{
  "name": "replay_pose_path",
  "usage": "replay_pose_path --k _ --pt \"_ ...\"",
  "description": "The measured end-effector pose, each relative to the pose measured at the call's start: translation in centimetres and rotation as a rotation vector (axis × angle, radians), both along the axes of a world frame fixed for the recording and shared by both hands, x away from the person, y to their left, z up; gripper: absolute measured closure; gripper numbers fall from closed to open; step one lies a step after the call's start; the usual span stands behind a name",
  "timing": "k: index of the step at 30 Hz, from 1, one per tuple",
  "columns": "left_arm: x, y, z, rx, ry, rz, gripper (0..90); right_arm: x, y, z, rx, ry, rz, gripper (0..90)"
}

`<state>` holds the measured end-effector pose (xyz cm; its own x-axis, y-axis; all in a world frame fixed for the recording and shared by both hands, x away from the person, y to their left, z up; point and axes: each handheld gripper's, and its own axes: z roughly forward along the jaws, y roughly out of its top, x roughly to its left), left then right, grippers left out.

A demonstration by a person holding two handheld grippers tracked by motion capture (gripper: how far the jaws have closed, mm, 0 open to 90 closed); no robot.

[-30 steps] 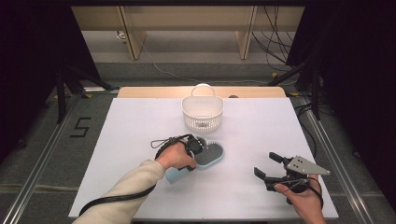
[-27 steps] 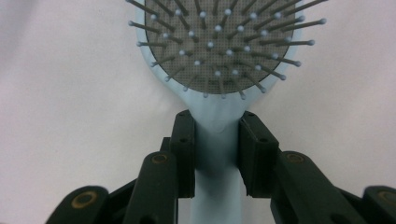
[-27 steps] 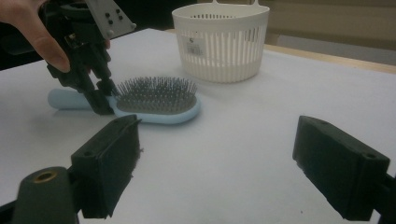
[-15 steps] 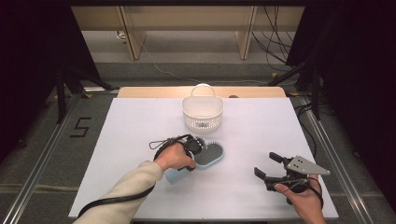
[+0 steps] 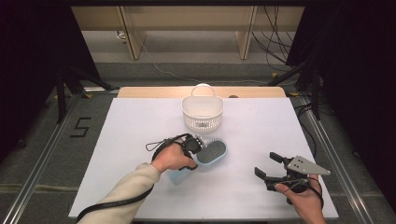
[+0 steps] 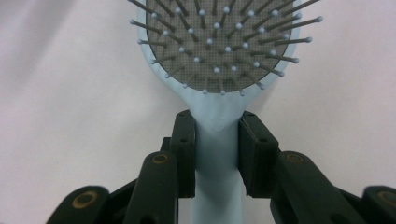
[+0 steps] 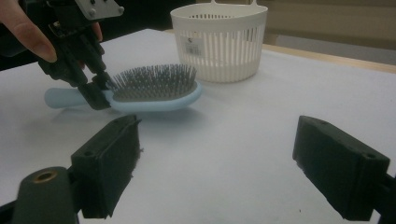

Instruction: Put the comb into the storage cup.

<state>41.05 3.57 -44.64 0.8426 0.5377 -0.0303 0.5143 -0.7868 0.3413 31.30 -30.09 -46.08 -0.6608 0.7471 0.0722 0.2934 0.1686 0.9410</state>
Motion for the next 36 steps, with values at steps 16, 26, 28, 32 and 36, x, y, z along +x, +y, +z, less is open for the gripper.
replay_pose_path --k 16,26,28,32,36 --pt "-0.5 1.7 0.4 -0.086 -0.066 0.045 69.7 -0.1 -0.1 0.1 -0.003 -0.01 0.005 15.6" --pt "-0.6 1.9 1.1 -0.146 -0.114 0.076 69.7 -0.2 -0.1 0.1 -0.008 -0.01 0.003 15.6" --pt "-0.6 1.9 1.2 -0.156 -0.131 0.08 69.6 -0.2 -0.1 0.1 -0.006 -0.011 0.004 15.6" --pt "-0.6 1.8 1.5 -0.179 -0.15 0.084 69.6 -0.2 -0.1 0.1 -0.009 -0.009 0.004 15.6" --pt "-0.5 1.9 1.6 -0.195 -0.17 0.086 69.6 -0.3 -0.1 0.1 -0.007 -0.006 0.002 15.6"
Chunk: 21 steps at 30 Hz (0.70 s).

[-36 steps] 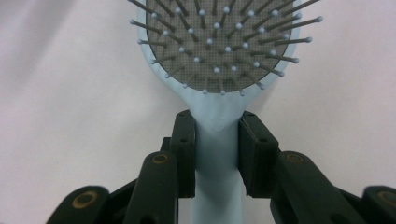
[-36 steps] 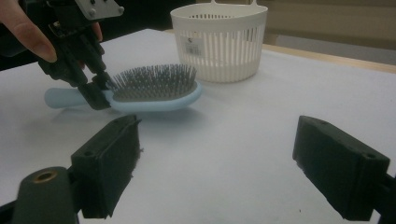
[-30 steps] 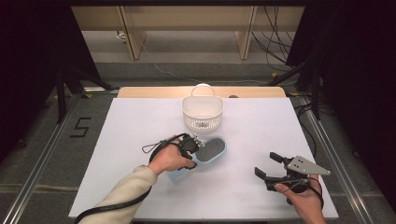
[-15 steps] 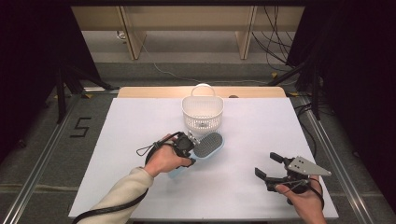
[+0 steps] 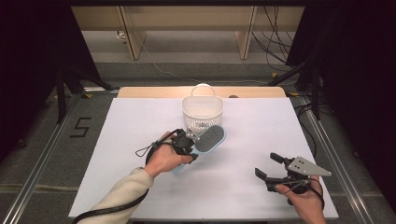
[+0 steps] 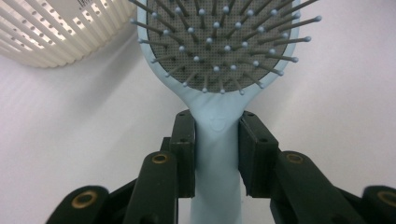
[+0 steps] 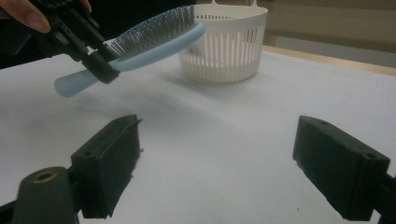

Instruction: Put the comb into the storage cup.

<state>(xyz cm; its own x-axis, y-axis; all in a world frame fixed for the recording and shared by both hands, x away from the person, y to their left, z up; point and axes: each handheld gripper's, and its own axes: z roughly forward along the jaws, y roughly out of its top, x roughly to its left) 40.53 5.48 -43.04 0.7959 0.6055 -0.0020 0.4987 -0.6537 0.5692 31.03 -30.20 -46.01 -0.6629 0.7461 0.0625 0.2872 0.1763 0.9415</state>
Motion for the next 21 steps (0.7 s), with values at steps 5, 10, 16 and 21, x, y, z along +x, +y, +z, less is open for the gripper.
replay_pose_path --k 5,10,16,21 --pt "0.1 0.09 0.07 -0.02 -0.021 0.014 69.7 0.01 -0.01 -0.02 0.0 0.0 -0.001 15.6" --pt "0.14 0.15 0.11 -0.034 -0.035 0.022 69.6 0.0 -0.02 -0.04 0.0 0.0 -0.001 15.6" --pt "0.19 0.2 0.26 -0.051 -0.051 0.029 69.6 -0.02 -0.04 -0.04 0.0 0.001 -0.001 15.6" --pt "0.32 0.35 0.32 -0.079 -0.055 0.043 69.6 -0.02 -0.03 -0.06 -0.002 0.003 -0.002 15.6"
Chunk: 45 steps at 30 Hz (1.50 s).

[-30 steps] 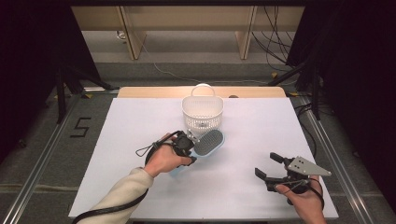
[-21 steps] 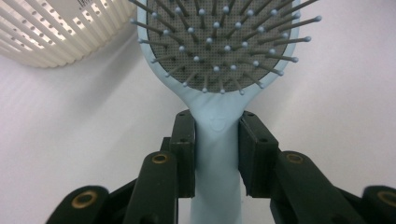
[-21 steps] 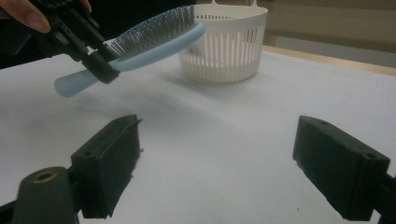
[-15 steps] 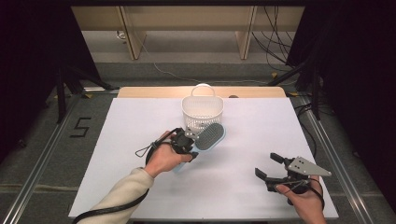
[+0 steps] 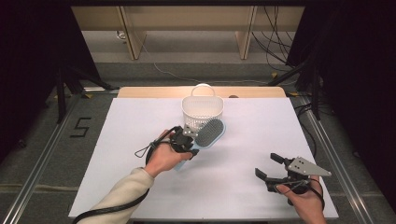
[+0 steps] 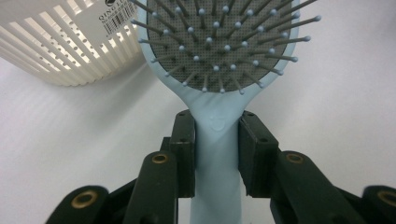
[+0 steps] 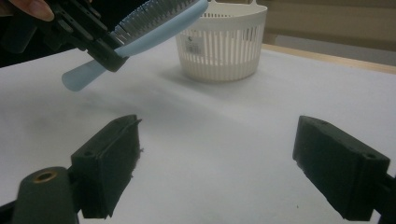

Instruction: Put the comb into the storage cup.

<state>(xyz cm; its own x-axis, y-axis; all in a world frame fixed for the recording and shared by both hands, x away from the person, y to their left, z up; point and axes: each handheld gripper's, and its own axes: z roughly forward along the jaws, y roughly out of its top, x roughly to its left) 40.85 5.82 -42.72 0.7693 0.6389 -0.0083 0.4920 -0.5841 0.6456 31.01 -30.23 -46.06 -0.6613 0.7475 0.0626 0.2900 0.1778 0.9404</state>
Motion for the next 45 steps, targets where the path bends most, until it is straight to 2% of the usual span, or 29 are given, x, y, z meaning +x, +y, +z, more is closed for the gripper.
replay_pose_path --k 12,14,25,31,45 --pt "0.22 0.3 0.16 -0.043 -0.03 0.031 69.6 -0.02 -0.02 0.0 -0.001 0.002 -0.001 15.6" --pt "0.28 0.4 0.19 -0.047 -0.029 0.022 69.6 -0.01 0.0 -0.02 0.0 0.002 -0.002 15.6" --pt "0.28 0.54 0.28 -0.045 -0.07 0.019 69.6 0.0 -0.01 -0.04 -0.003 0.0 -0.002 15.6" --pt "0.37 0.69 0.32 -0.049 -0.077 0.023 69.6 -0.02 -0.02 -0.03 -0.003 0.001 -0.002 15.6" --pt "0.34 0.79 0.62 -0.071 -0.119 0.027 69.6 -0.03 -0.02 -0.03 -0.001 0.001 -0.001 15.6"
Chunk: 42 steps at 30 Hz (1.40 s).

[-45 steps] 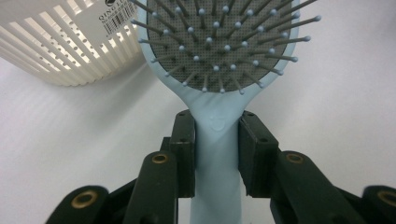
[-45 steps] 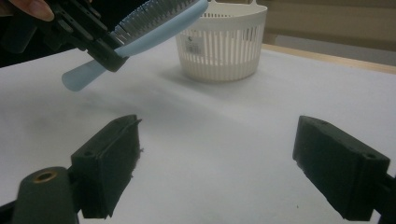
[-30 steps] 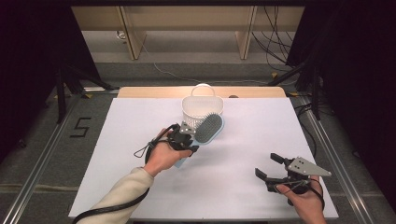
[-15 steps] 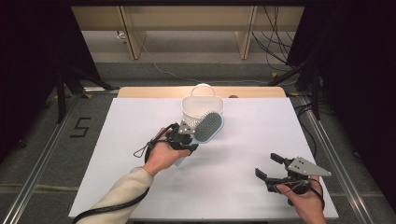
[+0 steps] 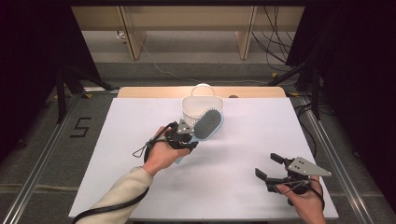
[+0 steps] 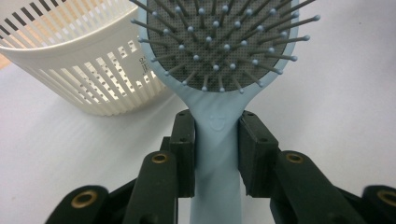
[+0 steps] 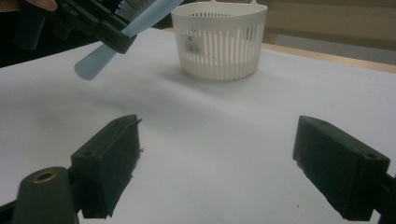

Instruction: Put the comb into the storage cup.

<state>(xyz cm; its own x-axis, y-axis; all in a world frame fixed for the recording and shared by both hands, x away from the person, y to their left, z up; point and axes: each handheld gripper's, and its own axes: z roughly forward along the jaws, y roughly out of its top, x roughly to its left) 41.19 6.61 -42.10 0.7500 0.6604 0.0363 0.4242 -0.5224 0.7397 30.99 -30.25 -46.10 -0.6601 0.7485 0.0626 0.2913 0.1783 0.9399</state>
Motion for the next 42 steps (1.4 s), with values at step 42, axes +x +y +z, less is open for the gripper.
replay_pose_path --k 42 --pt "0.11 0.57 0.99 -0.075 -0.087 0.033 69.6 0.01 0.03 -0.05 0.002 0.001 0.0 15.6"
